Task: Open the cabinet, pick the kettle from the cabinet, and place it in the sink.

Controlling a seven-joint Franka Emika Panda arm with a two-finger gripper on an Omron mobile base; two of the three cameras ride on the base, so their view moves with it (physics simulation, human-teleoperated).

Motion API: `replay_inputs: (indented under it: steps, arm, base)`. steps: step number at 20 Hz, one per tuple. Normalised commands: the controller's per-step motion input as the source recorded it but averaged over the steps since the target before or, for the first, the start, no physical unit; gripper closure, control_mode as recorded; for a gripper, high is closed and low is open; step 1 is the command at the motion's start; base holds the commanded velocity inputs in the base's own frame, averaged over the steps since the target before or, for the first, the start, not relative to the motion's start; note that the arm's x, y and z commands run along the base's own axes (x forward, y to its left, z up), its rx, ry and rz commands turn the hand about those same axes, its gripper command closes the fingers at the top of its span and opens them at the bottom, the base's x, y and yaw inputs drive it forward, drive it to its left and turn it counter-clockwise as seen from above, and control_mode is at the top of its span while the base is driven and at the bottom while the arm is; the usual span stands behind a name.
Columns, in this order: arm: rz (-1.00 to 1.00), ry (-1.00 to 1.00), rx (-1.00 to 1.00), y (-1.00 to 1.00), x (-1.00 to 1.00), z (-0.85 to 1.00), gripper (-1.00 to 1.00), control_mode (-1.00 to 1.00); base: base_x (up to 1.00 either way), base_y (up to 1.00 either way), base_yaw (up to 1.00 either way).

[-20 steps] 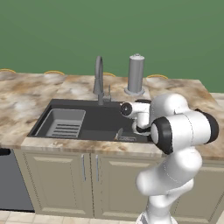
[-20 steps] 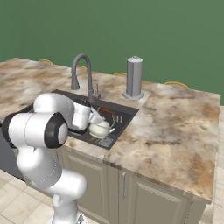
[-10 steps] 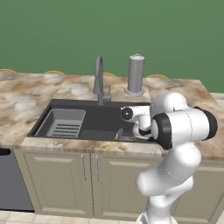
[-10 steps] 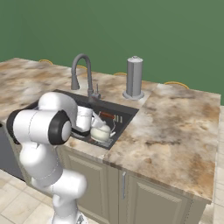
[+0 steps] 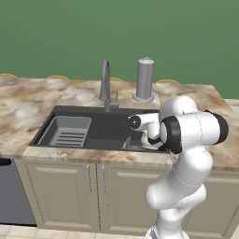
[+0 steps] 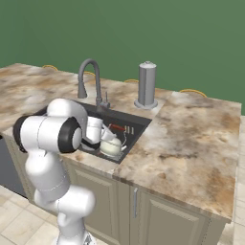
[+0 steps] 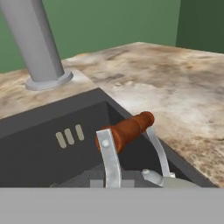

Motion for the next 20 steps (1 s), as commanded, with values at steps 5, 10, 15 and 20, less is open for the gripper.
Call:
replay_inputs:
  steps: [5,10,15,20]
  arm:
    - [0.0,0.0,0.0,-0.01,0.1,-0.11,1.0,-1.0]
    - [0.0,0.0,0.0,-0.09,0.01,-0.2,1.0,-1.0]
    - [0.0,0.0,0.0,-0.08,0.01,-0.2,1.0,-1.0]
    - [0.0,0.0,0.02,-0.02,0.0,-0.26,1.0,-1.0]
  base:
    - [0.0,0.0,0.0]
    - [0.0,0.0,0.0]
    - [0.0,0.0,0.0]
    - [0.0,0.0,0.0]
